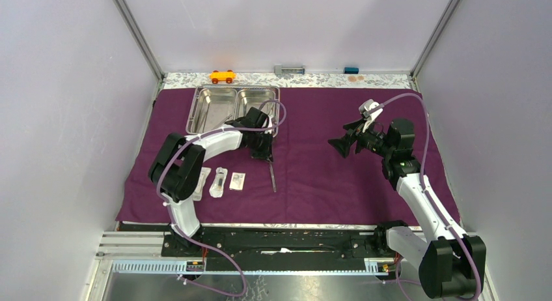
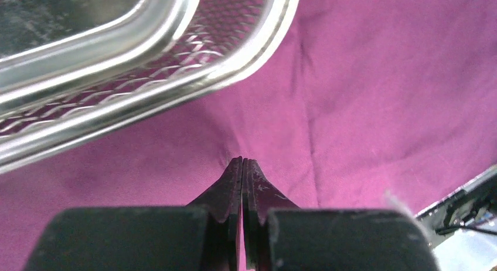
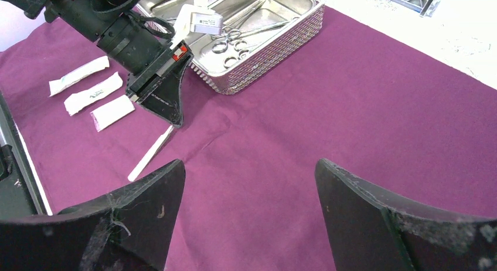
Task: Open and lay out the surgical kit
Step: Pick up the medical item from the surgical kit.
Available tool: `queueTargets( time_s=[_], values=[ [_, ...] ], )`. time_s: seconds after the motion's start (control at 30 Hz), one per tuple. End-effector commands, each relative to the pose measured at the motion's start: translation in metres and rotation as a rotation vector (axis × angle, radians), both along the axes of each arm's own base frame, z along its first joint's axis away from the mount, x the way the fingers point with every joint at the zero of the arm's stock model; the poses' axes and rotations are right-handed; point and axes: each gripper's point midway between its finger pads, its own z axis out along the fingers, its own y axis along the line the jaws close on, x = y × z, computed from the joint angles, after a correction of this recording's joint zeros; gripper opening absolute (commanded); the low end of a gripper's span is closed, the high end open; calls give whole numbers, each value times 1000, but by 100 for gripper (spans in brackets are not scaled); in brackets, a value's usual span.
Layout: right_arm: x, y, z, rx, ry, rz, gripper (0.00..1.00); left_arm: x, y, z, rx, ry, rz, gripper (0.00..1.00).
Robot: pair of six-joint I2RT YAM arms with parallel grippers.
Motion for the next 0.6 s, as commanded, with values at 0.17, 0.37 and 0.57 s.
queueTargets(
  time_s=[0.17, 0.37, 0.57],
  values=[
    [-11, 13, 9, 36, -16, 107, 87, -21, -39, 70, -319, -161, -341, 0],
    [-34, 46, 4, 57, -3, 262, 86, -40, -54, 126, -529, -348, -522, 0],
    [-51, 75, -8, 56, 25, 383, 88, -42, -58, 180, -622, -565, -576, 0]
  ],
)
